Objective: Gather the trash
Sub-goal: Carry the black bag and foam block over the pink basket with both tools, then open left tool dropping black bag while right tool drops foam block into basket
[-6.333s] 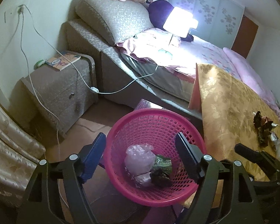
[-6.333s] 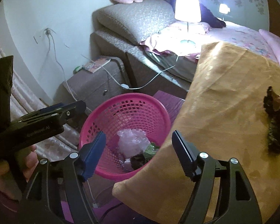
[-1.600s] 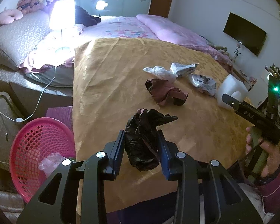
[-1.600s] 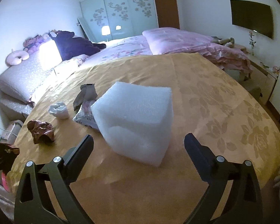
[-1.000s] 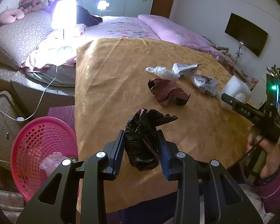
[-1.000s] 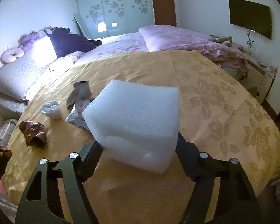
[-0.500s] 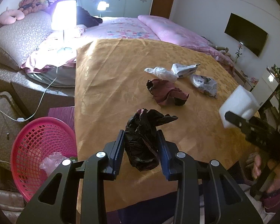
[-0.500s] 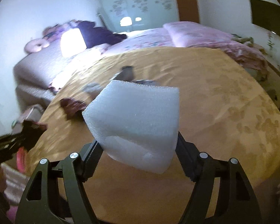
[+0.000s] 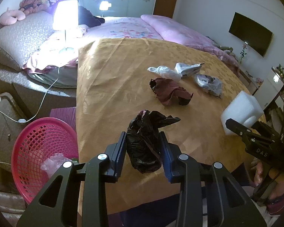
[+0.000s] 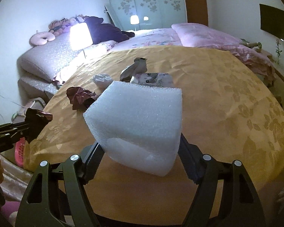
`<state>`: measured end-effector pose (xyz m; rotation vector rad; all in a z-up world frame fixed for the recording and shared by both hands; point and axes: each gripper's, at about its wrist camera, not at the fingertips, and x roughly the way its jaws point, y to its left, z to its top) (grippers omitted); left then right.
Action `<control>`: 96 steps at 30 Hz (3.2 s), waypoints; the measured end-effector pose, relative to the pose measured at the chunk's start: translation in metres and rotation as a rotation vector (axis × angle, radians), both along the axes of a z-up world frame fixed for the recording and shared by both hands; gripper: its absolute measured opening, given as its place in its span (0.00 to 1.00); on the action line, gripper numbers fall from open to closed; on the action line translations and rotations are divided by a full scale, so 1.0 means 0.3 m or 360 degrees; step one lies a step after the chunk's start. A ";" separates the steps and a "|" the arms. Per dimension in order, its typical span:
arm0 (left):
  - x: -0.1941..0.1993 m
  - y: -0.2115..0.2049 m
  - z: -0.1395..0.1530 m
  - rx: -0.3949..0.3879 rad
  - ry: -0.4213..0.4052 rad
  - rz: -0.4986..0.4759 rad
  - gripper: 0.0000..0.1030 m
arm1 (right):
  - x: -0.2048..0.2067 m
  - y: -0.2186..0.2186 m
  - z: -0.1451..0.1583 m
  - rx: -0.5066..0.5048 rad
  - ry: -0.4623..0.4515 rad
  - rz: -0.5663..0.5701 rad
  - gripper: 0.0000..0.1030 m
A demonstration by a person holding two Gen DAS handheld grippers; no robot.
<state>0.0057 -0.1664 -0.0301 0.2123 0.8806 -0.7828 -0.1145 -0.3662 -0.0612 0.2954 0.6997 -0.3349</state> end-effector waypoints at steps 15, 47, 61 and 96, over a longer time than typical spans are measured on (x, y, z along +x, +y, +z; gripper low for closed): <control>0.002 0.059 0.047 -0.0015 -0.0055 0.0080 0.32 | 0.037 0.084 0.047 0.0012 -0.0036 0.0161 0.69; 0.089 0.422 0.069 0.0055 -0.0202 0.0616 0.32 | 0.257 0.412 0.138 -0.0031 -0.0029 0.0653 0.68; 0.139 0.471 0.029 0.0092 -0.0174 0.0708 0.32 | 0.364 0.526 0.127 0.0000 0.0029 0.0786 0.68; 0.287 0.582 -0.132 0.0158 0.0092 0.0942 0.34 | 0.621 0.706 0.035 0.0130 0.0227 0.1023 0.69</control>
